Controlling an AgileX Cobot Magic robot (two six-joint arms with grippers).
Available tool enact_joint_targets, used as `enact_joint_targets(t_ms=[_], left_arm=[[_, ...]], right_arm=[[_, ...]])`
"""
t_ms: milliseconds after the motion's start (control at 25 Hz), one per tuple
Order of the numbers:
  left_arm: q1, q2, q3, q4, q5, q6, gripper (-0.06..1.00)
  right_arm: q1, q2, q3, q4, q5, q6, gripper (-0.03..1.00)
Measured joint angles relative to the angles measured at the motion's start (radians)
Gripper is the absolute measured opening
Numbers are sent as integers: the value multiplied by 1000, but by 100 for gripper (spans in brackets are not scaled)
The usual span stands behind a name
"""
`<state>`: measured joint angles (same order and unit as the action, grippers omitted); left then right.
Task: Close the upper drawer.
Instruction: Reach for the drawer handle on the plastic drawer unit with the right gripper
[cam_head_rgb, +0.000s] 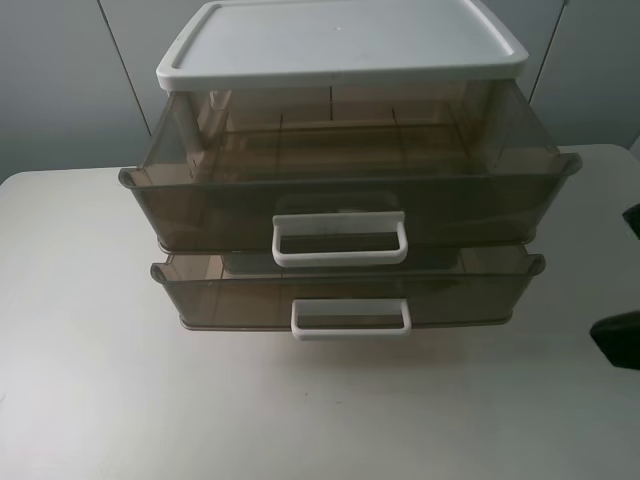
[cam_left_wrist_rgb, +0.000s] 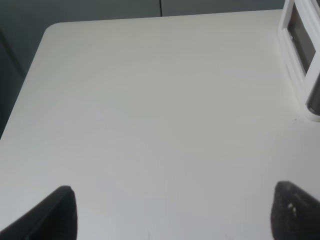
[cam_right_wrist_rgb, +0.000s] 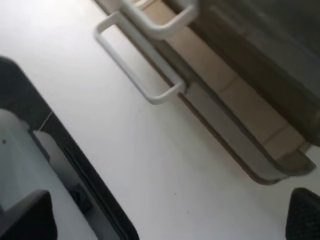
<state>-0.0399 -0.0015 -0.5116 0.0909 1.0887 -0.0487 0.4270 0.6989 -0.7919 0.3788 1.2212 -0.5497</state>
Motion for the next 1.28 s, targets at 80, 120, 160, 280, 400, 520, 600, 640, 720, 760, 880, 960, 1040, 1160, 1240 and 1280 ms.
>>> enact_joint_targets(t_ms=[80,120,160,280,400,520,600,640,720,760,880,960,1040,1160,1240,1280], left_arm=[[0,0,0,0,0,0,74],[0,0,0,0,0,0,74],[0,0,0,0,0,0,74],[0,0,0,0,0,0,74],[0,0,0,0,0,0,74],[0,0,0,0,0,0,74],[0,0,0,0,0,2,74],[0,0,0,0,0,2,74],[0,0,0,0,0,2,74],[0,0,0,0,0,2,74],[0,0,0,0,0,2,74],[0,0,0,0,0,2,74],[0,0,0,0,0,2,74],[0,0,0,0,0,2,74],[0,0,0,0,0,2,74],[0,0,0,0,0,2,74]], right_arm=[[75,0,0,-39,0,-44,69],[115,0,0,-66,2,-62,69],[156,5,0,-88,2,-75,69],[252,42,0,-126,-46,-113,69],[283,122,-4,-132,-100,-132,69],[288,203,-19,-132,-140,-138,66],[289,238,-25,-132,-174,-138,63],[289,247,-27,-132,-188,-140,60],[289,265,-28,-132,-208,-140,52],[289,267,-28,-132,-213,-136,45],[289,271,-30,-132,-220,-121,23],[289,271,-30,-132,-222,-119,7],[289,271,-30,-132,-226,-113,1],[289,271,-30,-168,-246,-52,0],[289,271,-30,-218,-263,14,0],[289,271,-28,-236,-279,57,0]])
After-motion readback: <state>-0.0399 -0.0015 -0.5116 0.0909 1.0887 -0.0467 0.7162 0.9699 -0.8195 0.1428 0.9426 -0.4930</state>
